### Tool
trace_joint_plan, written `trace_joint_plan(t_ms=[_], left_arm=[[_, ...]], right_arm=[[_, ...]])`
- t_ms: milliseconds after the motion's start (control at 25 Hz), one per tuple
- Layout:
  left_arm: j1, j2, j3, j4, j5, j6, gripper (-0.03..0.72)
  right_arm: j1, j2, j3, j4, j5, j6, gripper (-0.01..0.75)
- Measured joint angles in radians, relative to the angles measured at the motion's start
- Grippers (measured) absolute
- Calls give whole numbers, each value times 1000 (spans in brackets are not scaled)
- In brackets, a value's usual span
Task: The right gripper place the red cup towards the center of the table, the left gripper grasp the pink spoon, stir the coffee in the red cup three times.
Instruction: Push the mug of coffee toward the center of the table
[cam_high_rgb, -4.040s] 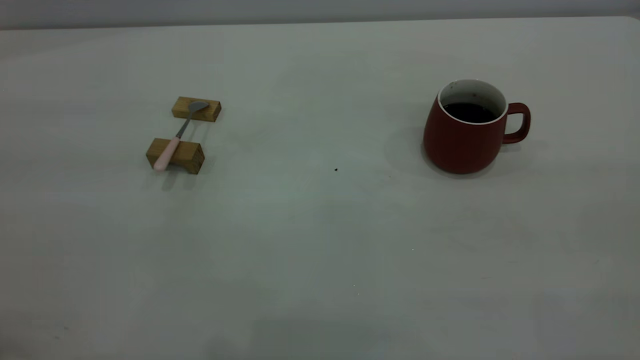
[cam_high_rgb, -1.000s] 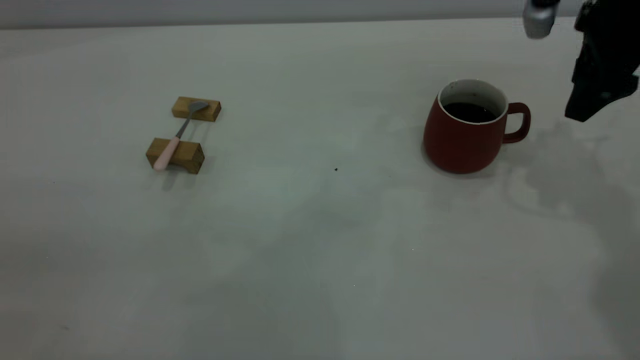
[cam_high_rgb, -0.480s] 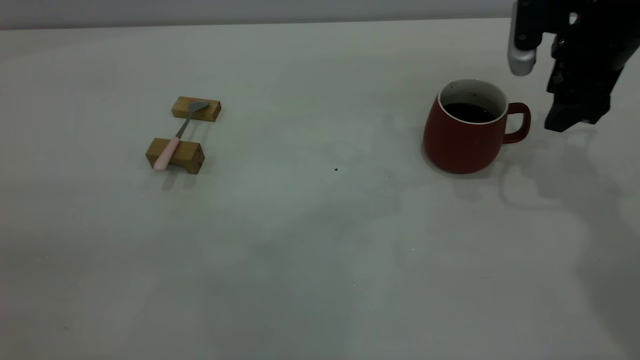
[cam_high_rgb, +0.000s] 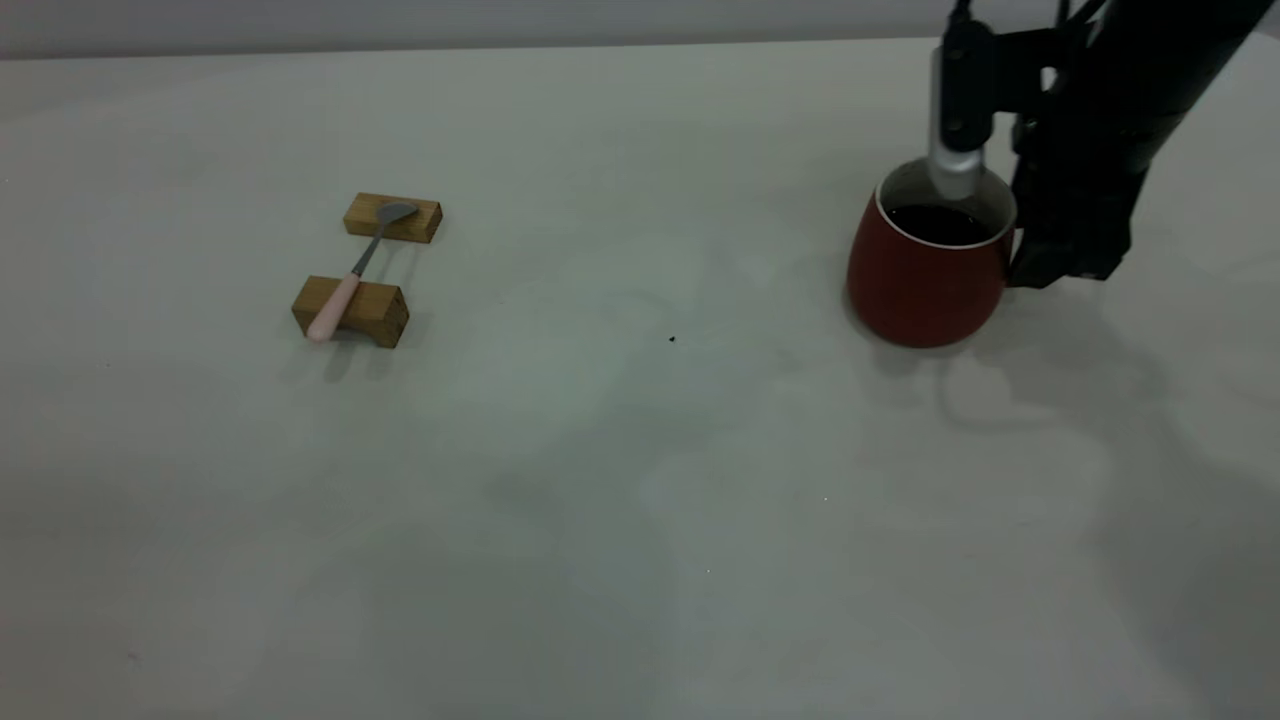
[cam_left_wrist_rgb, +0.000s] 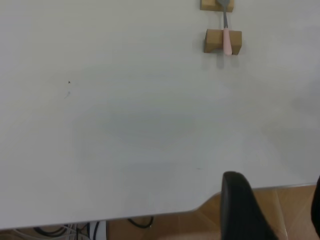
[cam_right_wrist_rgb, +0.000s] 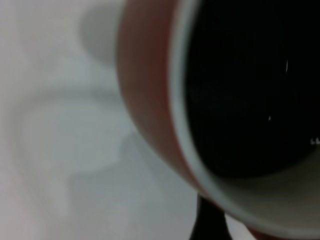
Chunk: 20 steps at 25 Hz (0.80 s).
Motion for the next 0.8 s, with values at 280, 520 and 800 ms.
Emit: trace_joint_plan(t_ms=[280, 520, 800], left_arm=[[0, 0, 0, 0, 0, 0, 421], [0, 0, 0, 0, 0, 0, 421], [0, 0, 0, 0, 0, 0, 421]], right_arm=[[101, 0, 0, 6, -10, 35, 592], [202, 1, 0, 64, -47, 79, 592], [296, 5, 0, 226, -109, 116, 592]])
